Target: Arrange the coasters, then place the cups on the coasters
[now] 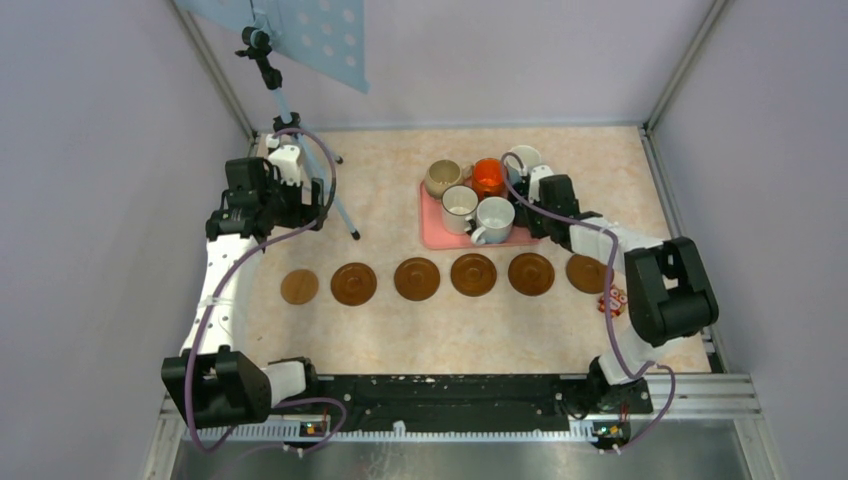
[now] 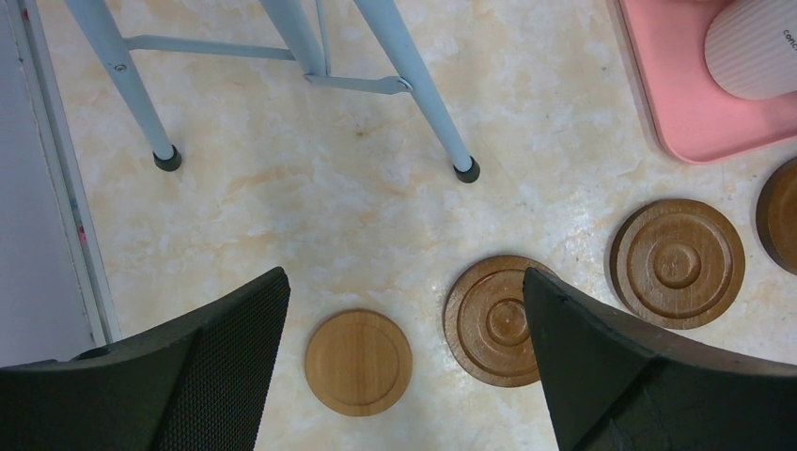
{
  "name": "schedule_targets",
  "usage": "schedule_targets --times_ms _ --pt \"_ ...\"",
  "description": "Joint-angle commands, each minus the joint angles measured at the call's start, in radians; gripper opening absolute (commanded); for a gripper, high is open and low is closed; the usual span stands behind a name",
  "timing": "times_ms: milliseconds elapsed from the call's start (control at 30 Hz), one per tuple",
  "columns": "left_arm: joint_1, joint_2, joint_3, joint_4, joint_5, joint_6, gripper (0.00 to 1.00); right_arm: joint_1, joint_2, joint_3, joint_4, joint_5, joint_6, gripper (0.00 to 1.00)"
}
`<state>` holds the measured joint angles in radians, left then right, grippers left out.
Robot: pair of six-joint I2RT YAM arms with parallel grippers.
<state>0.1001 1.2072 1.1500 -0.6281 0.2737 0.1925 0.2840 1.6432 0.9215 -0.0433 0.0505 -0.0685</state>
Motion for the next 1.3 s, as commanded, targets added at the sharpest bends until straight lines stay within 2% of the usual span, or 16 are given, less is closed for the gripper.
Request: schedule_targets --times_ms 0,500,600,700,967,1133,1267 --pt "0.004 -0.006 0.021 0.043 -0.002 -0.024 0.99 -0.009 -0.092 -0.034 0.075 -0.014 -0.040 0.03" --pt "0.004 0.004 0.018 0.059 -0.002 -0.015 0.99 -0.009 -0.106 -0.206 0.357 -0.047 -0.067 0.23" --pt "0.004 -0.001 0.012 0.056 -0.008 -0.007 0.99 -0.009 -0.109 -0.223 0.383 -0.047 -0.069 0.31" --pt "0.004 -0.003 0.010 0.054 -0.010 0.000 0.99 -0.008 -0.112 -0.235 0.401 -0.047 -0.075 0.32" --pt "0.004 0.004 0.021 0.045 -0.013 0.000 0.99 -0.009 -0.115 -0.246 0.440 -0.047 -0.078 0.24" --pt "0.004 0.004 0.021 0.044 -0.012 -0.004 0.99 -0.008 -0.153 -0.257 0.444 -0.047 -0.078 0.00" --pt "0.004 0.003 0.025 0.046 -0.009 -0.012 0.99 -0.010 -0.233 -0.276 0.421 -0.047 -0.081 0.00"
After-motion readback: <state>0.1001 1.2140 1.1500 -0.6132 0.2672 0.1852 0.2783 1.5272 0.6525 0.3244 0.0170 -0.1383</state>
